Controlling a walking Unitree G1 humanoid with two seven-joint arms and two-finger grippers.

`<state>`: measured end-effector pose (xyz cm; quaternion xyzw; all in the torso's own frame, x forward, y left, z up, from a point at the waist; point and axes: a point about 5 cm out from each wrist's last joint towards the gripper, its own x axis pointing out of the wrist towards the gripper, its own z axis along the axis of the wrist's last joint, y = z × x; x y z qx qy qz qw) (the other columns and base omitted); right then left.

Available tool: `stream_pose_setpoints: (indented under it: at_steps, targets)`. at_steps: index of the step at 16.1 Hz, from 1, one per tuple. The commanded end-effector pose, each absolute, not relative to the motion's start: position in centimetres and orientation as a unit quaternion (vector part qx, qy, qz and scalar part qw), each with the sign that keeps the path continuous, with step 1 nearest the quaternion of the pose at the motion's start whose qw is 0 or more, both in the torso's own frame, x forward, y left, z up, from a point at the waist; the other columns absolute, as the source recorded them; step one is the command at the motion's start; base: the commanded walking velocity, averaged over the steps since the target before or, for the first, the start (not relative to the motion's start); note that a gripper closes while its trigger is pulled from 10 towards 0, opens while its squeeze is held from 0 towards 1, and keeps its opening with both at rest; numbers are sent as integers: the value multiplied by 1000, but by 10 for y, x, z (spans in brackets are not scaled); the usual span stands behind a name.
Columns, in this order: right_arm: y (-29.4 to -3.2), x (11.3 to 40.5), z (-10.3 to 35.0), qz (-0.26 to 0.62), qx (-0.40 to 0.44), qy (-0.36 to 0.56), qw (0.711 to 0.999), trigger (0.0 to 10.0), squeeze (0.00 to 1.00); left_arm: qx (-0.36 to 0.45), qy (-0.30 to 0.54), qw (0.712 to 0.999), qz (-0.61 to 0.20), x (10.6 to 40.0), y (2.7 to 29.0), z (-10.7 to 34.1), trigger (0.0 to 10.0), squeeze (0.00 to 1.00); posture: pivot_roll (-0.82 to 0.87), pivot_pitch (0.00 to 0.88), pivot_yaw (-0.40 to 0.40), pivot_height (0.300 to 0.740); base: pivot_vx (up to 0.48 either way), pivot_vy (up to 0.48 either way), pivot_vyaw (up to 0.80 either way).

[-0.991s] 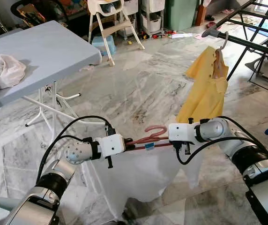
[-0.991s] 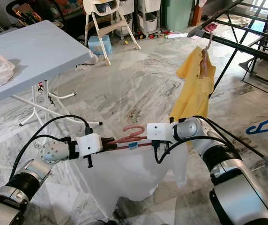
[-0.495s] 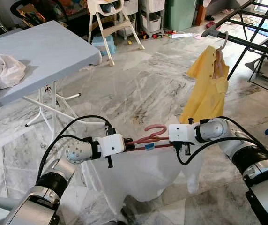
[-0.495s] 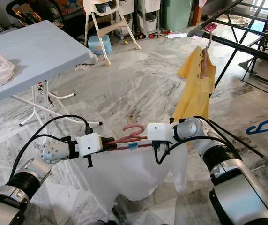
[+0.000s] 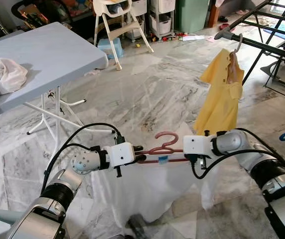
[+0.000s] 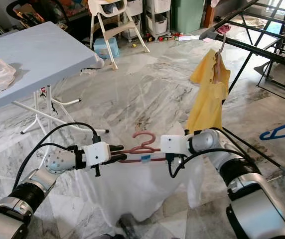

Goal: Hang hanger

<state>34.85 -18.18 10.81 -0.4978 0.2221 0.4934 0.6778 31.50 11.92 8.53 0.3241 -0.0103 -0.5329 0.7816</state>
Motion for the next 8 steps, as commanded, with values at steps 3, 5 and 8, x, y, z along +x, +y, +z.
stream_pose_setpoints:
  at_steps: [3, 5, 8]
  targets:
    - [-180, 350, 112, 488, -487, 204, 695, 0, 0, 333, -22, 779, -531, 319, 122, 94, 10000, 1000, -155, 55, 122, 740, 0, 0, 0]
    - [-183, 348, 110, 486, -485, 206, 697, 0, 0, 338, -31, 782, -523, 321, 125, 97, 10000, 1000, -153, 57, 121, 740, 0, 0, 0]
    - [-189, 346, 108, 469, -483, 198, 713, 0, 0, 344, -50, 799, -490, 329, 136, 110, 10000, 1000, -157, 58, 122, 740, 0, 0, 0]
